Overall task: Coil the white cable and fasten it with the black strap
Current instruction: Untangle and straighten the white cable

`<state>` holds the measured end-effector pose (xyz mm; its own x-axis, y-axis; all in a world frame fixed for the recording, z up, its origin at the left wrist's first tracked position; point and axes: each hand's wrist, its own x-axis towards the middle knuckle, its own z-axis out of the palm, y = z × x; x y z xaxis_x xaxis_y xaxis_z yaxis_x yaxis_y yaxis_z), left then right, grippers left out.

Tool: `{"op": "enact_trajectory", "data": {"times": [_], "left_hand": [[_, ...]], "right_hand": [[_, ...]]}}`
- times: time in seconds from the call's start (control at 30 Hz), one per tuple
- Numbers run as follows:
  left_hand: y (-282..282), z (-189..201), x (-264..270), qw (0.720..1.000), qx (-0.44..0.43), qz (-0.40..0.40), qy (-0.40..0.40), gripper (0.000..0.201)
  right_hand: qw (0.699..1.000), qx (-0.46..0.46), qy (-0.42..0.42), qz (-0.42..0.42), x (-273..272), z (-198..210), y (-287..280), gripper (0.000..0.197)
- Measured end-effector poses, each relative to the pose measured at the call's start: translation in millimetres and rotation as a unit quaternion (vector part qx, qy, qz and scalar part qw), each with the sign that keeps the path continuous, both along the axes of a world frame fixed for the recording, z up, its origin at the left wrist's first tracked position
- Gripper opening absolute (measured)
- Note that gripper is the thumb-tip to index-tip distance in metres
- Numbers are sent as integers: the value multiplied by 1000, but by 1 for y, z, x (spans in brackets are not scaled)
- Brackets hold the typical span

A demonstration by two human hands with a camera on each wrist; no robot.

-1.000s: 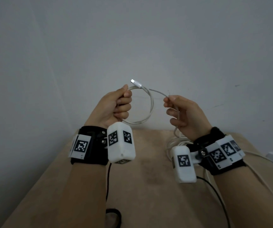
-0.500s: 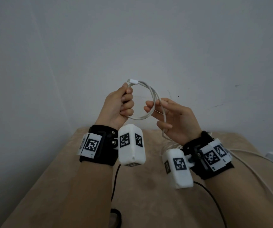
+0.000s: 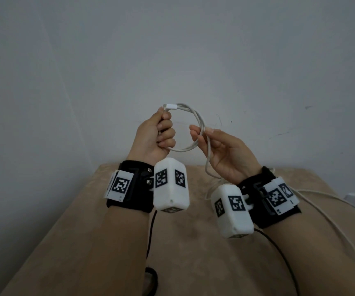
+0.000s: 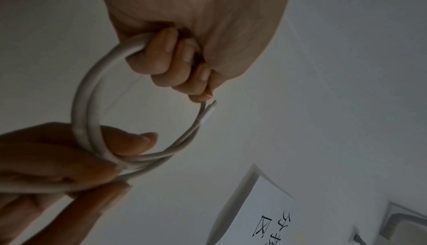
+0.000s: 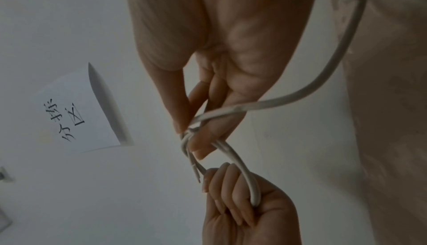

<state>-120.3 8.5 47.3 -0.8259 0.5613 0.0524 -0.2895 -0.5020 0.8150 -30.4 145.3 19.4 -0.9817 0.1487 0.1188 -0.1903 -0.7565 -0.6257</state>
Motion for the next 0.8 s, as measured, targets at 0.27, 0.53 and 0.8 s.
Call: {"op": "enact_trajectory", "data": {"times": [0.27,0.53,0.8], "left_hand": [[-4,-1,0,1000,-16,-20,-7,36],[-28,-4,-3,984,-168,-27,51,45],[-22,-4,0,892,-393,-12,224,47]], "right_hand": [[999,25,-26,-26,-3,-1,6,4],[990,120,-73,16,3,2,23,23],[952,279,-110,64,3,0,21,32]]}}
